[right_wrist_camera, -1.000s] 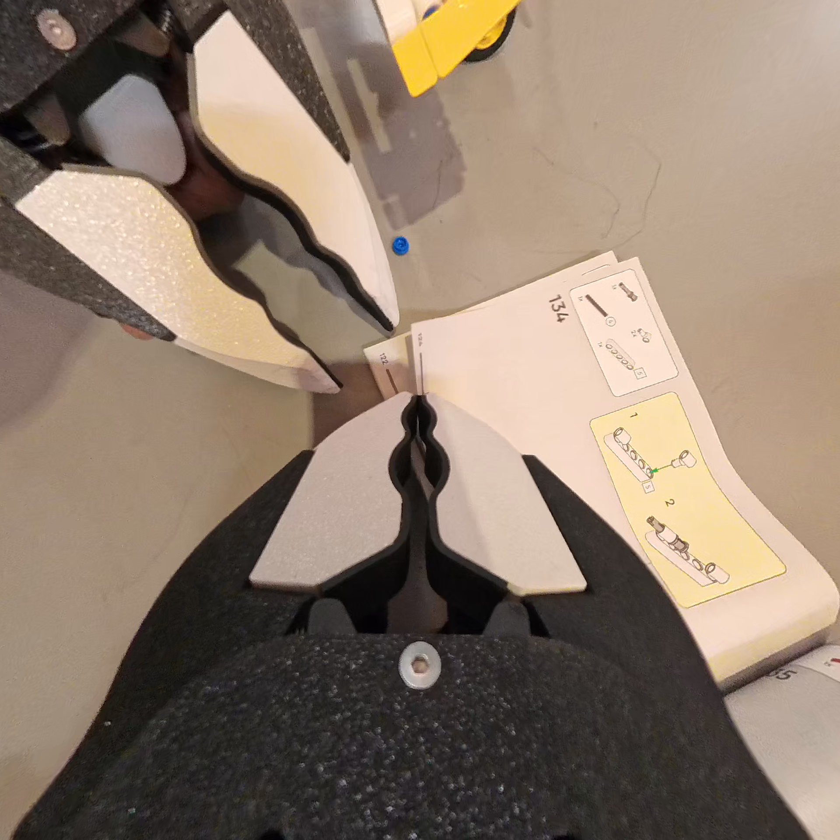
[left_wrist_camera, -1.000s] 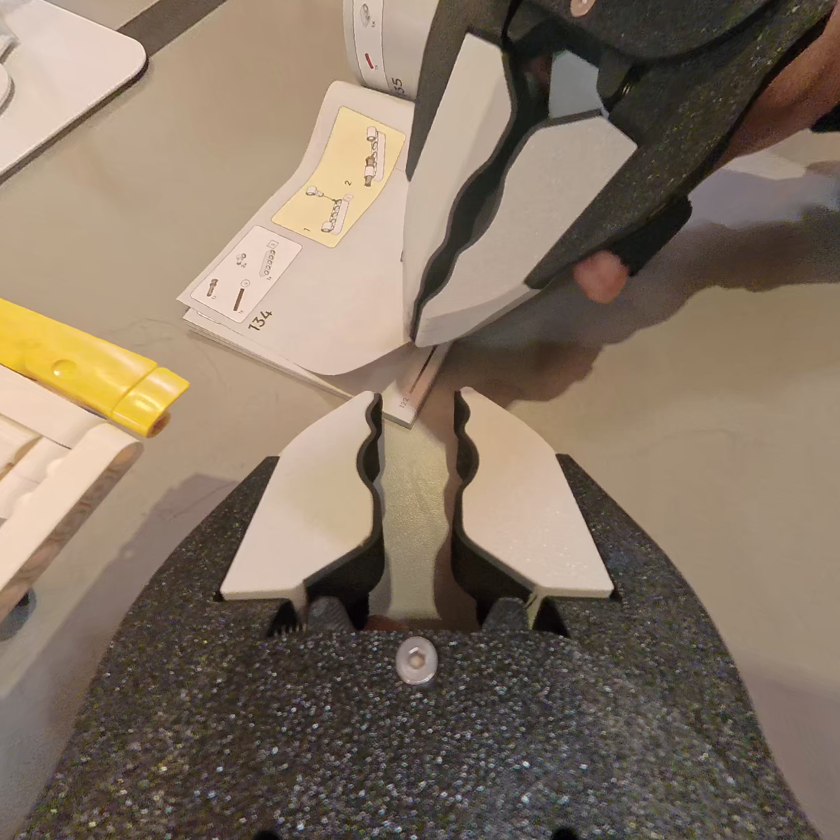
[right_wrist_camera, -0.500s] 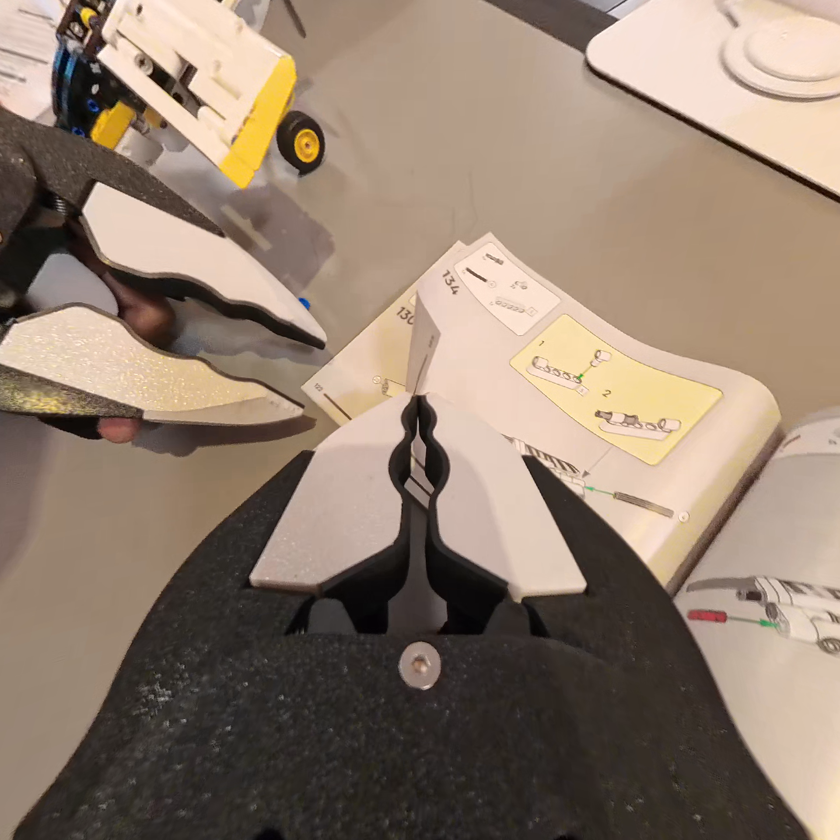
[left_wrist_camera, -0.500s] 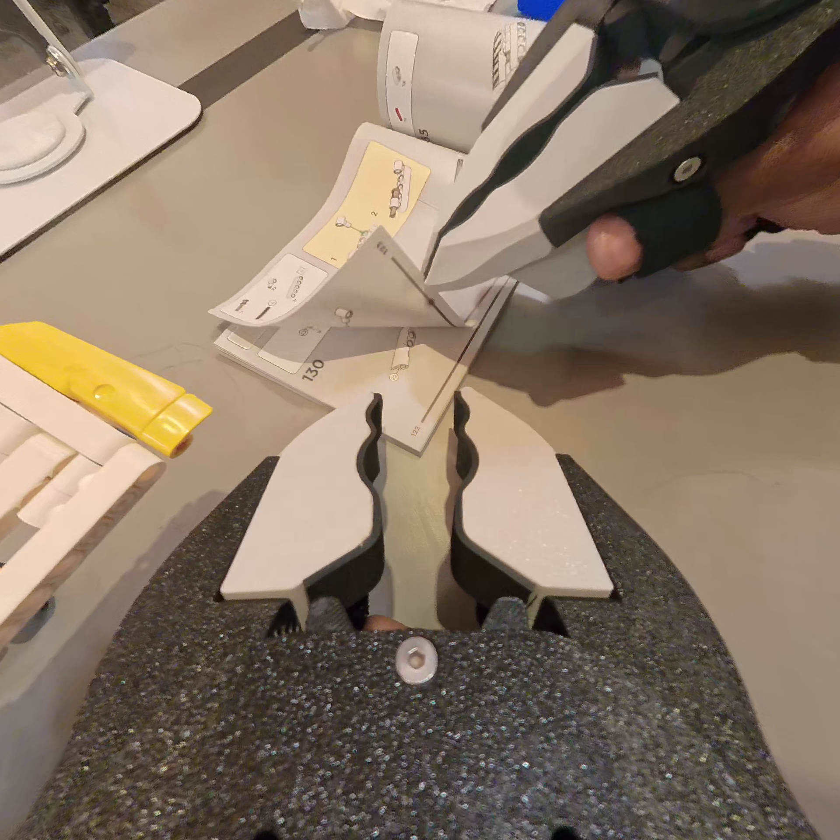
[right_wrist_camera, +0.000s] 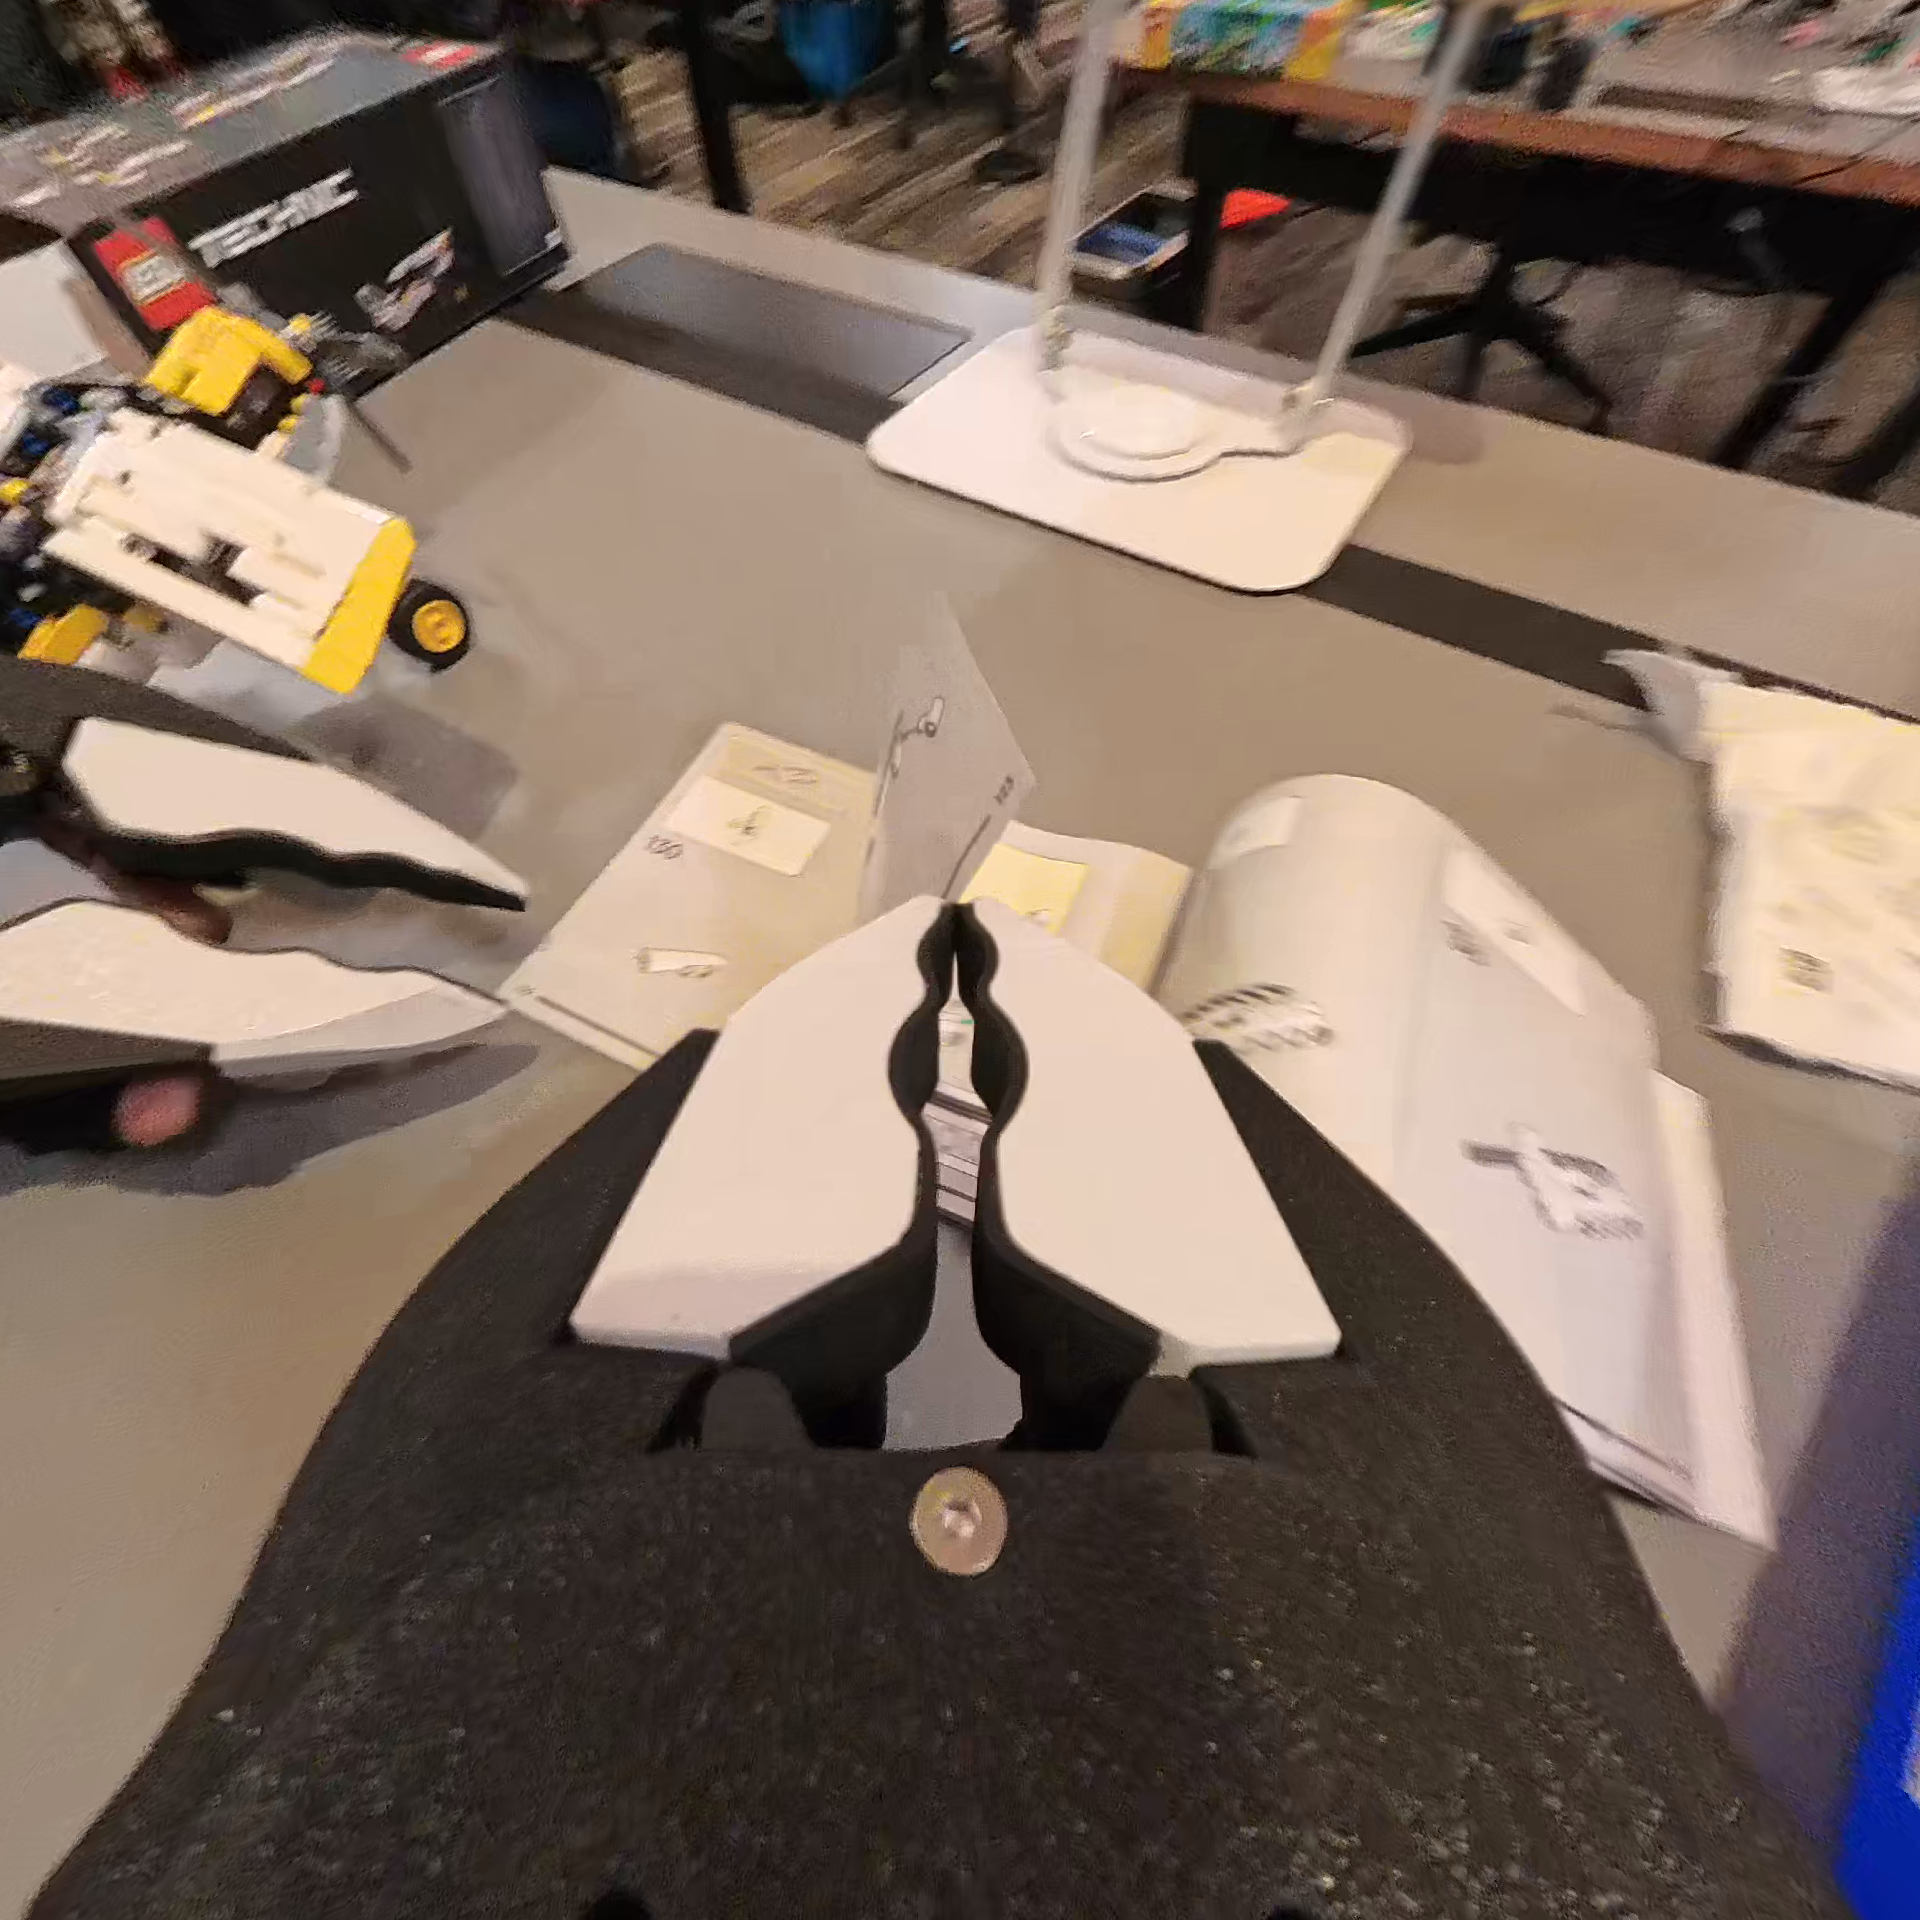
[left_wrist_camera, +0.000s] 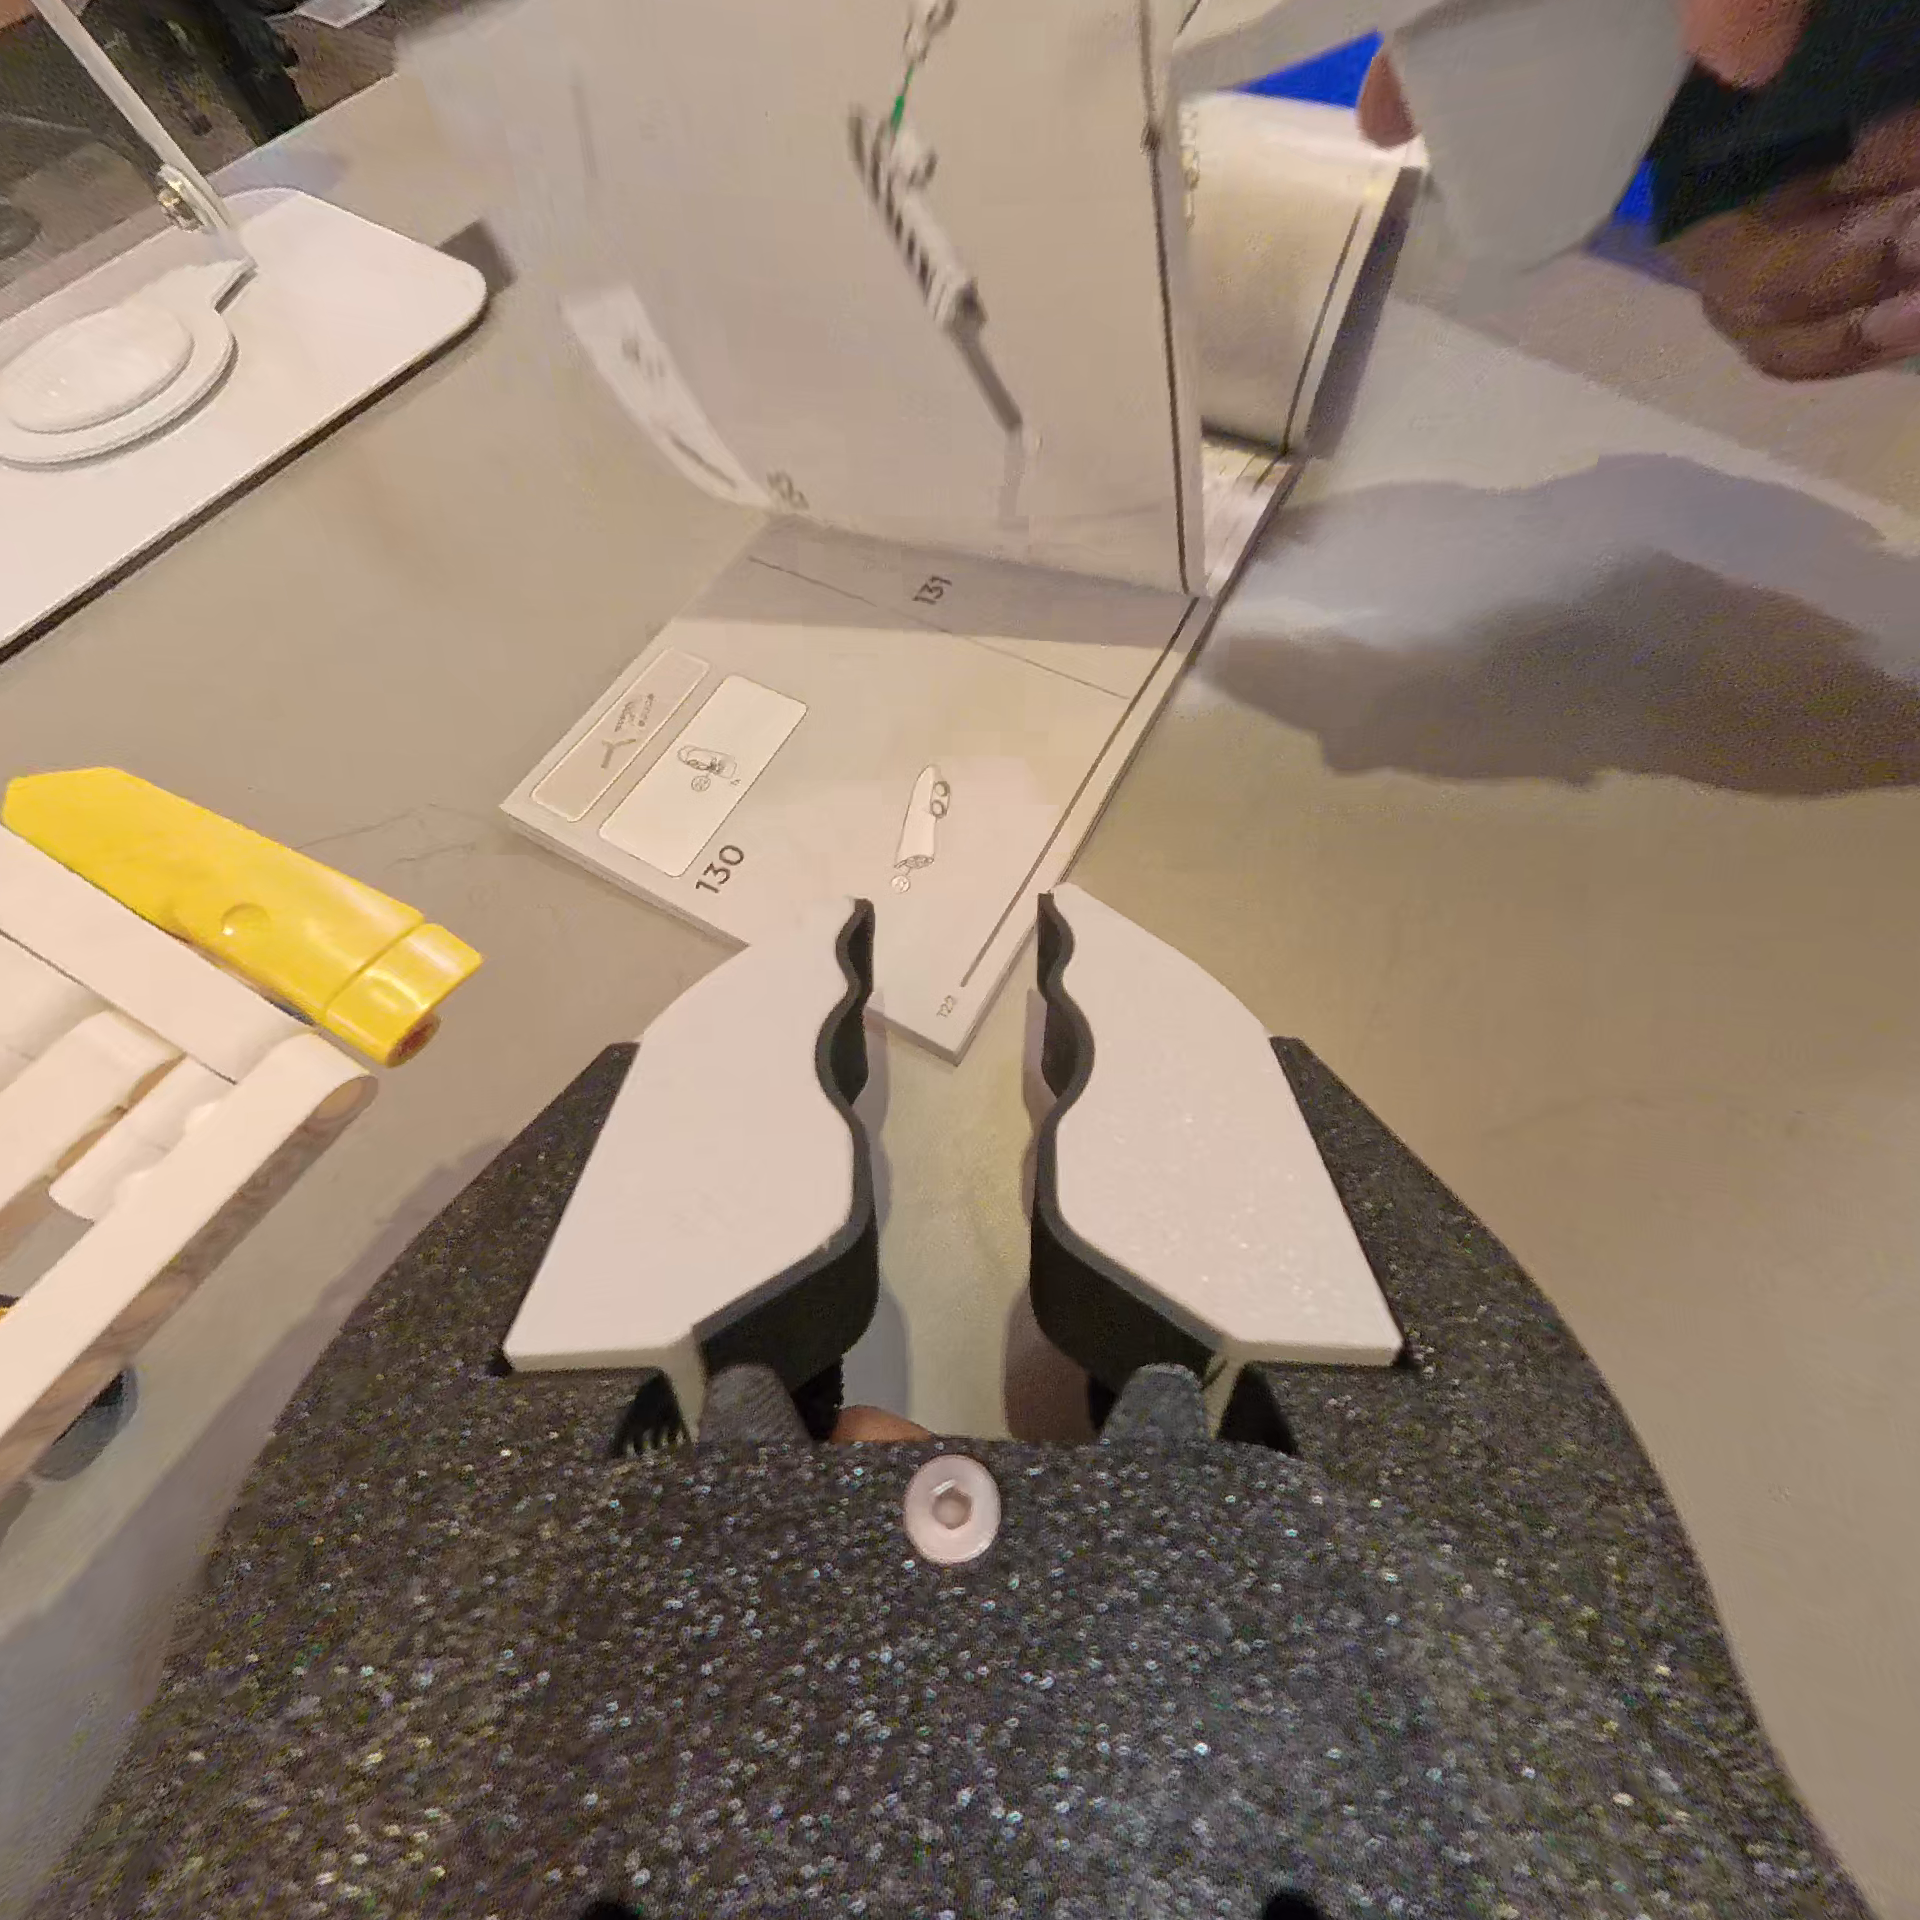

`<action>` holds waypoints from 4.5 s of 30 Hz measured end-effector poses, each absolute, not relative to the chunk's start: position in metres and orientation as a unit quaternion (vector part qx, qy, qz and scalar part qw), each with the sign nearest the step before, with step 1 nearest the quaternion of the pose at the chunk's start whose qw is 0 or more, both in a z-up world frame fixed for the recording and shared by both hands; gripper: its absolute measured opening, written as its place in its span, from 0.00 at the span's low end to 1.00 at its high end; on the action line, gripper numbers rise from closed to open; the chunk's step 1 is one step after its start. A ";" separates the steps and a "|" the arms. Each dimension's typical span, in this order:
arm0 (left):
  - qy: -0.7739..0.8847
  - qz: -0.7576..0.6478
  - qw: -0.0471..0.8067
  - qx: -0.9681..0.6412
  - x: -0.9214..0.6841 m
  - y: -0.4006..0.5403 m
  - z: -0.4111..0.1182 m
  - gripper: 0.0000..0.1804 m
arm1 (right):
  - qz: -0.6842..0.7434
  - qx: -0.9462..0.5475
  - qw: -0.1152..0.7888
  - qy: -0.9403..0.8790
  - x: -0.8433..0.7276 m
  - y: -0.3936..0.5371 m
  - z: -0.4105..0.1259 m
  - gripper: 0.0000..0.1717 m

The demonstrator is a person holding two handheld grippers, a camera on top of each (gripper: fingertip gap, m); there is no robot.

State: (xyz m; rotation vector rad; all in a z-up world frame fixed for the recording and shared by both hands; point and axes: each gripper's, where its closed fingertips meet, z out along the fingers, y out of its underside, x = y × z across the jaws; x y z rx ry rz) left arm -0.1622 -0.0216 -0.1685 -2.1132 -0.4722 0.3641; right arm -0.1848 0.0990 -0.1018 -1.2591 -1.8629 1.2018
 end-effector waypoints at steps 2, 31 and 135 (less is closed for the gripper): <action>-0.188 0.137 0.460 -0.857 -0.159 -0.017 -0.167 0.17 | 0.442 -0.491 0.318 -0.680 -0.181 0.119 -0.098 0.00; -0.105 0.051 0.495 -0.861 -0.140 0.137 -0.149 0.21 | 0.369 -0.444 0.426 -0.697 -0.110 0.169 -0.103 0.04; -0.199 0.061 0.437 -0.875 -0.162 -0.001 -0.178 0.21 | 0.399 -0.471 0.342 -0.709 -0.158 0.146 -0.118 0.00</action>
